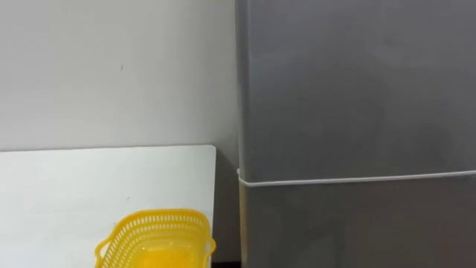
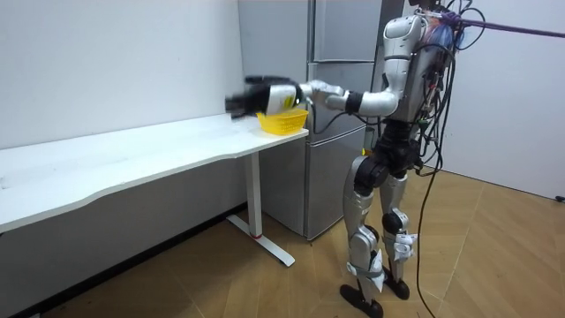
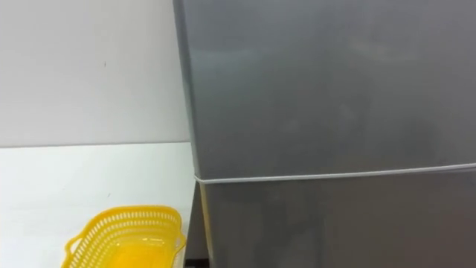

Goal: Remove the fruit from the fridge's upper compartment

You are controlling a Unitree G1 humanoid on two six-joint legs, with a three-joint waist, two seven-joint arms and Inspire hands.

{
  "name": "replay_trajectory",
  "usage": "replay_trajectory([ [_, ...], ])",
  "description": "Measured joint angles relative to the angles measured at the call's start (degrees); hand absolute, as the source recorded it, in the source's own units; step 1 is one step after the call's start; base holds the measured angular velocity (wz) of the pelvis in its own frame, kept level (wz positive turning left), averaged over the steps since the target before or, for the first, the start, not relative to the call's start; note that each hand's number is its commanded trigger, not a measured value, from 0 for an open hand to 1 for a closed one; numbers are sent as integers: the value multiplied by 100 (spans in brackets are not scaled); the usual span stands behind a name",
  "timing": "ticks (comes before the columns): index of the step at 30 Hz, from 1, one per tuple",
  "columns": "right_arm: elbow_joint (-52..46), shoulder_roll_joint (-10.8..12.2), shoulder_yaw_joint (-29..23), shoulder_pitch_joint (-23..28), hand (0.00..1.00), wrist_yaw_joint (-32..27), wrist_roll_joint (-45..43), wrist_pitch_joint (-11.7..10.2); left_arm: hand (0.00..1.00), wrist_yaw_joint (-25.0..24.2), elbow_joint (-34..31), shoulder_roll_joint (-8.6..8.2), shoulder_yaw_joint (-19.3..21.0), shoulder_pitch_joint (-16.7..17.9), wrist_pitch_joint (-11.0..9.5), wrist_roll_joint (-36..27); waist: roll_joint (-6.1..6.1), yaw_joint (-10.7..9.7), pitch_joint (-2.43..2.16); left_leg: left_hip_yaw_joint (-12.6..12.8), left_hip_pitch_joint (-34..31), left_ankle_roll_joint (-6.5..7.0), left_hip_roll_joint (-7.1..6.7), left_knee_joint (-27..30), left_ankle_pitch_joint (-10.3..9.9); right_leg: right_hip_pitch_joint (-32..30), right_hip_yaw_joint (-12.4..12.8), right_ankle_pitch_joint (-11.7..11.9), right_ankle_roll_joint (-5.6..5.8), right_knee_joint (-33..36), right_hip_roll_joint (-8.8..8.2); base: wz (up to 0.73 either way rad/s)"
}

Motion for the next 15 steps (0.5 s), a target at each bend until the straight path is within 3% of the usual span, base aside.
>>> replay_trajectory([
  [5,10,-20,-106,99,0,55,-58,-14,0,-536,-823,101,139,-88,15,593,17,-32,5,2,8,0,3,2,2,33,-13,3,-4,-59,-1,0],
  [9,165,-21,-346,64,0,166,-79,-53,0,-1154,-1202,221,-39,-174,212,1110,49,-220,22,-134,-135,12,-1,108,-15,16,-94,1,-1,-108,7,19],
  [13,160,-110,-388,12,0,269,-131,-129,0,-2244,-1485,526,-338,-476,355,1029,155,-352,68,-136,-202,14,2,123,-12,3,-91,2,-1,-106,-2,0],
  [15,181,-179,-384,-54,0,299,-170,-137,0,-2739,-1528,544,-526,-614,394,1003,205,-449,97,-117,-209,14,2,162,-12,-3,-93,0,3,-73,-12,0],
])
